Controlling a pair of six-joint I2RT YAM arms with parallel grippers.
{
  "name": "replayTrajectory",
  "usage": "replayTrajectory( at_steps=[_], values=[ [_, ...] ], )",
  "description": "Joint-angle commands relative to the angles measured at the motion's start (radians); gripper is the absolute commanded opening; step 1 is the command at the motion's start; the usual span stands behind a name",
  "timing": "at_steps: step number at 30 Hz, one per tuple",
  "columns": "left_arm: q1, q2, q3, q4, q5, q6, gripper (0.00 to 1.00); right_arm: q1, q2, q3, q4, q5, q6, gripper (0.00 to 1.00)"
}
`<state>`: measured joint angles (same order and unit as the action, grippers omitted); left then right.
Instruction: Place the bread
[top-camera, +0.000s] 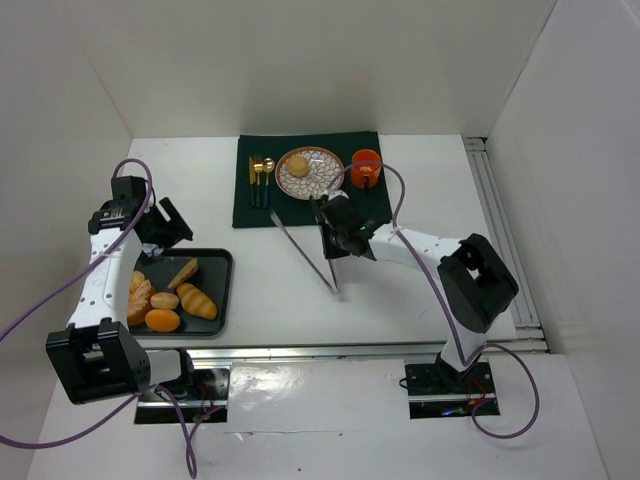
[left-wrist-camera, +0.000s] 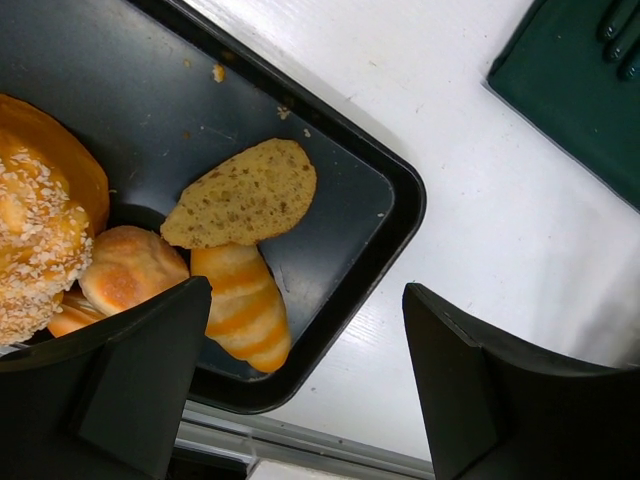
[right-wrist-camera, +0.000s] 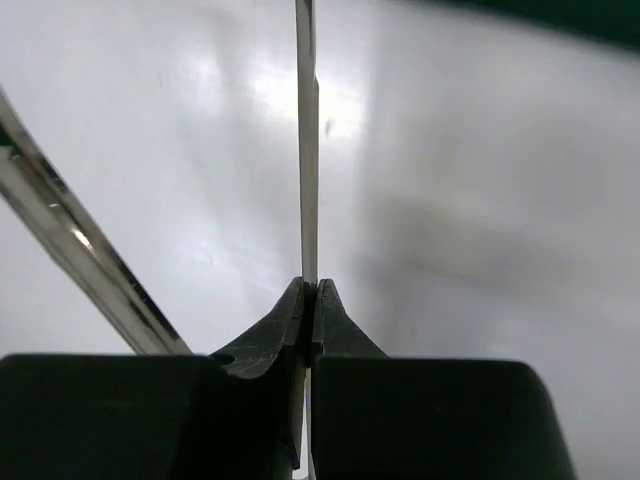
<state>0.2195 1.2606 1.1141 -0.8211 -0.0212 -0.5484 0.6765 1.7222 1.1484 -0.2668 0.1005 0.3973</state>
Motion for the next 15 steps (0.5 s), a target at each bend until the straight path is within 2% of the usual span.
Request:
replayTrajectory(
  at_steps=[1, 2, 4, 5, 7, 8, 12, 15],
  values=[
    [0.006, -0.029, 0.0, 0.022, 0.05, 0.027, 0.91, 0.049, -0.038, -0.053, -0.025, -0.004, 0.041, 0.01],
    [0.006, -0.029, 0.0, 0.022, 0.05, 0.027, 0.91, 0.049, -0.038, -0.053, -0.025, 0.005, 0.041, 0.03],
    [0.006, -0.029, 0.0, 0.022, 0.05, 0.036, 0.92, 0.077, -0.029, -0.03, -0.064, 0.034, 0.051, 0.3],
    [0.006, -0.029, 0.0, 0.022, 0.05, 0.036, 0.92, 0.077, -0.029, -0.016, -0.075, 0.05, 0.051, 0.53],
    [0.006, -0.029, 0.0, 0.022, 0.05, 0.036, 0.92, 0.086, -0.055, 0.016, -0.104, 0.086, 0.051, 0.93],
    [0.006, -0.029, 0.01, 0.022, 0.061, 0.045, 0.92, 0.086, -0.068, 0.051, -0.135, 0.149, 0.063, 1.0],
    [0.006, -0.05, 0.021, 0.022, 0.15, 0.057, 0.93, 0.077, -0.15, 0.097, -0.169, 0.333, 0.103, 1.0],
    [0.006, -0.059, 0.021, 0.031, 0.187, 0.057, 0.93, 0.052, -0.237, 0.071, -0.187, 0.468, 0.135, 1.0]
  ],
)
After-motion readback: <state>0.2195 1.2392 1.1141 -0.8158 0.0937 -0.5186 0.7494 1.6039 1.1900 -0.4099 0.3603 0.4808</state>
